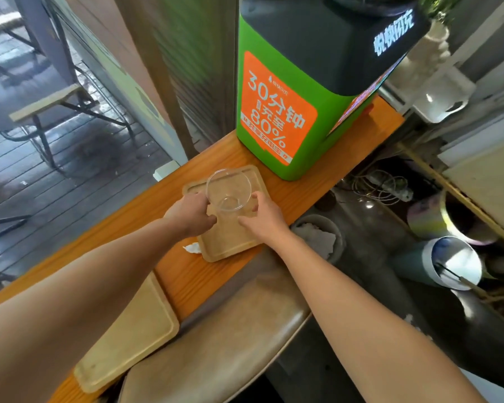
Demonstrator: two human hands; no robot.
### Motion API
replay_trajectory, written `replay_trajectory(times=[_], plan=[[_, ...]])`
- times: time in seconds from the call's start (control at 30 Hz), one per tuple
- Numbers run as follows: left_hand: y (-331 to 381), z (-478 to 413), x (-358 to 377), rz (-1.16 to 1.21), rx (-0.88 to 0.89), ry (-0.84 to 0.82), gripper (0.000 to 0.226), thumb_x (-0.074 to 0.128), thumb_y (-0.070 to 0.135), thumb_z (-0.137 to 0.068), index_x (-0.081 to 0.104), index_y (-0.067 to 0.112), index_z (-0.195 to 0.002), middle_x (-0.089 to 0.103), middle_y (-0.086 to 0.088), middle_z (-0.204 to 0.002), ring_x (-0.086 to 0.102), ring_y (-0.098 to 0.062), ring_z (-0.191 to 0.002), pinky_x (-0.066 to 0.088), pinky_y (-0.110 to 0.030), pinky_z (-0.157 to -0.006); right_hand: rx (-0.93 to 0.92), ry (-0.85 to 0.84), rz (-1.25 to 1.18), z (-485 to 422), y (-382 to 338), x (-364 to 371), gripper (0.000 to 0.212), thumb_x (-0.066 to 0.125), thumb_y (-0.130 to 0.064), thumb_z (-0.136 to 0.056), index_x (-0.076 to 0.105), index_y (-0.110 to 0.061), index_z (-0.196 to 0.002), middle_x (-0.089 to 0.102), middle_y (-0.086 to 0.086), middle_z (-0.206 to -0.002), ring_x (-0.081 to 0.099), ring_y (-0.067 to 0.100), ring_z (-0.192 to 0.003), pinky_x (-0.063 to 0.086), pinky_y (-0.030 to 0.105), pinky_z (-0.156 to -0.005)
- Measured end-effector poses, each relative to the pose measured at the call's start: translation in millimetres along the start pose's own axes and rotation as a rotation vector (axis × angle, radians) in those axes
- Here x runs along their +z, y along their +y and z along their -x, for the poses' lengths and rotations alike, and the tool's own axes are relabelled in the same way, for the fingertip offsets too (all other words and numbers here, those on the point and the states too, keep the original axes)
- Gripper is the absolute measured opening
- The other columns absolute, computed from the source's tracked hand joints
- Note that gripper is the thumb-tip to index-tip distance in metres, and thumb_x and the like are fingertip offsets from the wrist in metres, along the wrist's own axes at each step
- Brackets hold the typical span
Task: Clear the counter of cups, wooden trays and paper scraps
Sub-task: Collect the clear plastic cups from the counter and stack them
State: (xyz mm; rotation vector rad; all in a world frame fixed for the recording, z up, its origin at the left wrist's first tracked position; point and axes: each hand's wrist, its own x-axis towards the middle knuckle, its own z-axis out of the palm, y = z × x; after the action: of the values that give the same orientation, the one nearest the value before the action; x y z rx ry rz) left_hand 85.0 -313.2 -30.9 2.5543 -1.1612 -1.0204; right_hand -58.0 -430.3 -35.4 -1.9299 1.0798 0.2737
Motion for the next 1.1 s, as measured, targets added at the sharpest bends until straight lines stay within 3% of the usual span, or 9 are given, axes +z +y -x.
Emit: replay_trajectory(times=[0.17, 0.3, 0.47, 0.57, 0.73, 0.87, 0.97, 1.1], plan=[[-1, -15, -4, 0.176, -0.010, 0.020, 0.067, 0.076, 0.024, -0.081, 0.046, 0.015, -0.141, 0.053, -0.007, -0.135, 0.048, -0.028, -0.128, 0.045, -0.046, -0.104, -0.082, -0.004, -0.090, -11, -7, 5, 0.079, 0.078, -0.025, -0.081, 0.037, -0.019, -0.148, 0.053, 0.004, -0.140, 0.050, 0.023, -0.128, 0.036, 0.024, -0.090], [-3, -18, -8, 0.266, 0.019, 0.035, 0.079, 0.083, 0.024, -0.075, 0.042, 0.020, -0.143, 0.055, -0.006, -0.135, 0.052, -0.029, -0.121, 0.046, -0.048, -0.102, -0.101, 0.031, -0.139, -11, -11, 6, 0.081, 0.081, -0.025, -0.078, 0.039, -0.018, -0.148, 0.053, 0.004, -0.142, 0.050, 0.021, -0.129, 0.036, 0.023, -0.089], [-2, -8, -16, 0.308, 0.084, 0.025, 0.068, 0.084, 0.024, -0.076, 0.051, 0.026, -0.136, 0.058, 0.000, -0.133, 0.063, -0.013, -0.095, 0.050, -0.034, -0.089, -0.102, 0.029, -0.156, -1, -15, 1, 0.079, 0.081, -0.024, -0.079, 0.039, -0.021, -0.146, 0.052, 0.002, -0.141, 0.051, 0.020, -0.128, 0.038, 0.024, -0.090], [-2, 16, -28, 0.300, 0.116, 0.053, 0.067, 0.084, 0.025, -0.076, 0.052, 0.024, -0.136, 0.059, 0.000, -0.130, 0.060, -0.014, -0.099, 0.046, -0.026, -0.081, -0.134, 0.020, -0.162, 19, -28, -3, 0.078, 0.080, -0.023, -0.080, 0.039, -0.022, -0.146, 0.051, 0.000, -0.141, 0.050, 0.020, -0.128, 0.039, 0.022, -0.085], [0, 56, -44, 0.321, 0.165, 0.113, 0.057, 0.082, 0.023, -0.077, 0.056, 0.024, -0.128, 0.064, 0.003, -0.115, 0.060, -0.017, -0.103, 0.049, -0.028, -0.085, -0.159, 0.011, -0.187, 45, -45, -4, 0.078, 0.081, -0.021, -0.079, 0.041, -0.024, -0.146, 0.055, -0.001, -0.134, 0.058, 0.014, -0.111, 0.042, 0.015, -0.070], [-15, 106, -67, 0.356, 0.226, 0.221, 0.048, 0.081, 0.030, -0.080, 0.061, 0.023, -0.124, 0.068, 0.006, -0.110, 0.063, -0.014, -0.101, 0.050, -0.020, -0.078, -0.270, -0.001, -0.173, 73, -82, 7, 0.084, 0.083, -0.034, -0.077, 0.037, -0.030, -0.147, 0.053, -0.007, -0.130, 0.056, 0.006, -0.100, 0.040, 0.013, -0.067], [-37, 146, -80, 0.397, 0.185, 0.295, 0.052, 0.080, 0.037, -0.078, 0.062, 0.021, -0.124, 0.068, 0.004, -0.113, 0.063, -0.015, -0.103, 0.053, -0.028, -0.083, -0.359, -0.050, -0.169, 95, -115, 24, 0.084, 0.083, -0.045, -0.074, 0.035, -0.036, -0.142, 0.050, -0.012, -0.120, 0.059, 0.003, -0.094, 0.043, 0.016, -0.069], [-75, 204, -92, 0.428, 0.137, 0.388, 0.033, 0.075, 0.044, -0.076, 0.067, 0.034, -0.106, 0.070, 0.007, -0.107, 0.065, -0.013, -0.100, 0.054, -0.035, -0.087, -0.464, -0.109, -0.158, 121, -155, 59, 0.082, 0.086, -0.041, -0.071, 0.039, -0.035, -0.138, 0.054, -0.013, -0.116, 0.062, 0.000, -0.092, 0.047, 0.007, -0.056]])
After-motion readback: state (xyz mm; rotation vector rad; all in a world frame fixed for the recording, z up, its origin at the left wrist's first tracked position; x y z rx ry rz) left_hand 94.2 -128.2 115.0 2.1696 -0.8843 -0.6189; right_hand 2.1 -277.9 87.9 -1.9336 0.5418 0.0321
